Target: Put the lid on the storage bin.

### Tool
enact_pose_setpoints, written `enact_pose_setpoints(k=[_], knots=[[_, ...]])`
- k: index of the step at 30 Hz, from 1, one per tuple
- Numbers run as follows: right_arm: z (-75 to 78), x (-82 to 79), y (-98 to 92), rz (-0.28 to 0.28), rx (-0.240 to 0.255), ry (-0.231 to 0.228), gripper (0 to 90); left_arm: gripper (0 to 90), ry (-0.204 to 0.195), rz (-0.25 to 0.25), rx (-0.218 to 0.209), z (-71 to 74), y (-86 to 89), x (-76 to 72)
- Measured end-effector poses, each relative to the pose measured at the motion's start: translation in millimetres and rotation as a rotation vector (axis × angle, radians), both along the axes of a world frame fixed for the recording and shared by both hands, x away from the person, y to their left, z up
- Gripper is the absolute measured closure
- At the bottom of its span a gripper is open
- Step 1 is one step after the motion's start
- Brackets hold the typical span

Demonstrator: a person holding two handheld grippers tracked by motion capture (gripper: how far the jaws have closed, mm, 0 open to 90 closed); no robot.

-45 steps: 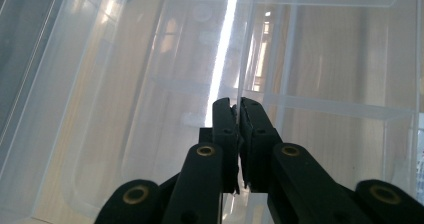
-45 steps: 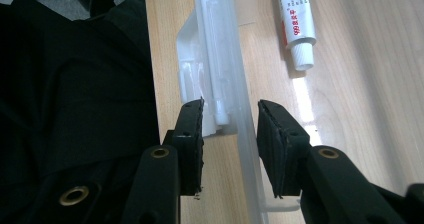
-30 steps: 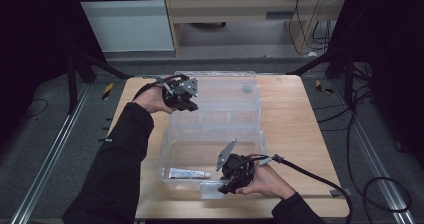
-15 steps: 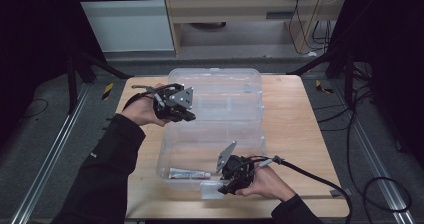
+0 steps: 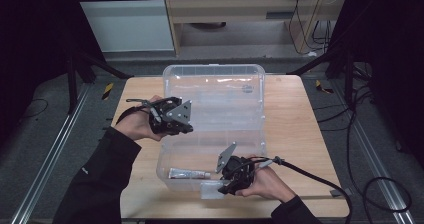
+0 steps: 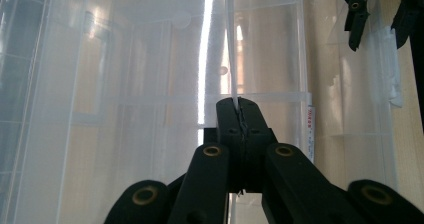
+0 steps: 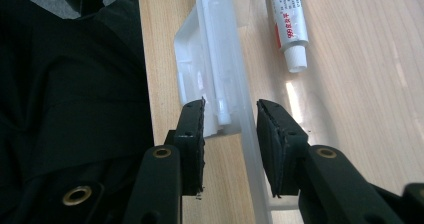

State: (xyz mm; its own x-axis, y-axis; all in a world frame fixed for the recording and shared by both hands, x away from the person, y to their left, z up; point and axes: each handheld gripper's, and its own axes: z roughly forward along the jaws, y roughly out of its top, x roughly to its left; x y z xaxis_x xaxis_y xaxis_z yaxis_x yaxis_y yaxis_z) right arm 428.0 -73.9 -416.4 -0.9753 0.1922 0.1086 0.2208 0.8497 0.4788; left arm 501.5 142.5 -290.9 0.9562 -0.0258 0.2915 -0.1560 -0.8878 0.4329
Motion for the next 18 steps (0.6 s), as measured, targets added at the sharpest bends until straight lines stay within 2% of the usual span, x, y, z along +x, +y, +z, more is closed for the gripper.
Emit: enact_pose_setpoints(k=[12,13,14,18], knots=[[0.4,-1.9,-1.5,-0.002,0.007,-0.011,64.1,89.9,0.008,-0.007,-0.002,-5.3,2.8,-16.9],[0.4,-2.0,-1.8,0.002,0.01,-0.014,66.6,89.9,0.007,-0.008,-0.005,-5.8,2.8,-18.0],[-0.4,-1.7,-2.3,-0.005,0.048,-0.032,70.0,89.9,0.01,-0.004,0.004,-5.7,2.6,-19.7],[-3.3,-1.4,1.5,0.0,0.046,-0.039,70.2,89.9,-0.001,-0.003,0.011,-5.9,2.5,-21.8]])
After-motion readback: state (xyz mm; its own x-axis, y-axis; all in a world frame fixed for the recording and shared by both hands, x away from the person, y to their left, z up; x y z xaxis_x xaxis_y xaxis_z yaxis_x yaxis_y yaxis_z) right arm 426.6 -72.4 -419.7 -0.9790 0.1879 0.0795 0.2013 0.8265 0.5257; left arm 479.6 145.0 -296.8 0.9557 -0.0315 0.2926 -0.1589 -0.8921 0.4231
